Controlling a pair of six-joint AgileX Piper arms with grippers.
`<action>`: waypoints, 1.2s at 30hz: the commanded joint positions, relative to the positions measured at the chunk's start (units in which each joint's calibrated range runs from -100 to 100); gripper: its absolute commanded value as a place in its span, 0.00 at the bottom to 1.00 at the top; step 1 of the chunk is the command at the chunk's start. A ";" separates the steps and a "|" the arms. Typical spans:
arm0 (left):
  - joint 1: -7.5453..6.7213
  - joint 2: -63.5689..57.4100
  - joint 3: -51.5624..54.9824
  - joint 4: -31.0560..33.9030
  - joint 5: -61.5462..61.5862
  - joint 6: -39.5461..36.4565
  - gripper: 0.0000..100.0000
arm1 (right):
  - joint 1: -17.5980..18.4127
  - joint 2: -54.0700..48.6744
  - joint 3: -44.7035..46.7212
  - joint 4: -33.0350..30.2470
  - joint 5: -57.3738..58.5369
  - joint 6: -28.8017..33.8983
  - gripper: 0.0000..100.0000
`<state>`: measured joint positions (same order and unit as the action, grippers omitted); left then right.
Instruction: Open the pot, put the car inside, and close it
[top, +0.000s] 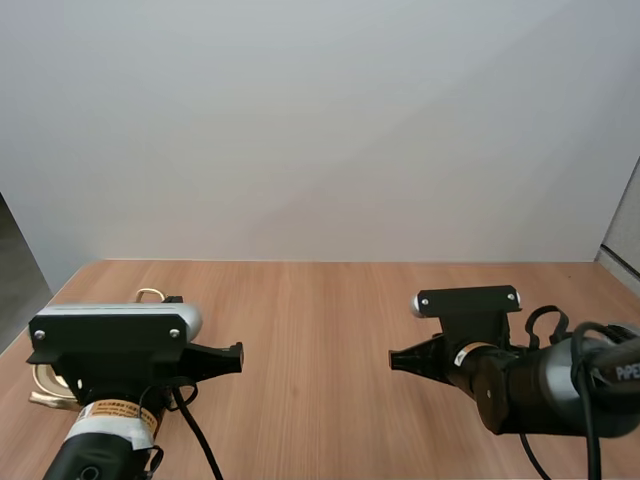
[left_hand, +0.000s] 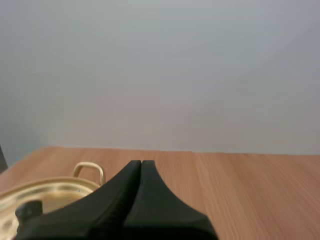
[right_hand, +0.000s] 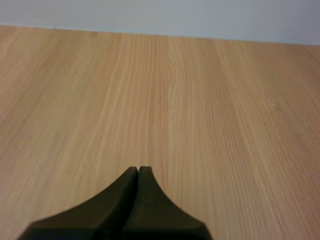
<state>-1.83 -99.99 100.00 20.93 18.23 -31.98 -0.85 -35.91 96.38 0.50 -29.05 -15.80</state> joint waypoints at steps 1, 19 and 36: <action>0.01 -0.01 0.00 -0.93 7.94 0.40 0.00 | -0.03 -6.97 2.29 -0.03 0.26 0.01 0.00; 0.51 -0.01 0.00 -10.48 -0.04 12.37 0.00 | -0.03 -38.23 3.62 0.09 30.60 0.01 0.00; 2.86 -0.01 0.00 -21.23 11.77 19.51 0.00 | -0.03 -58.11 3.62 1.16 55.00 -0.05 0.00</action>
<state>1.02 -100.00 100.00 0.00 30.01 -12.47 -0.85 -91.73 100.00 2.13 25.28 -15.80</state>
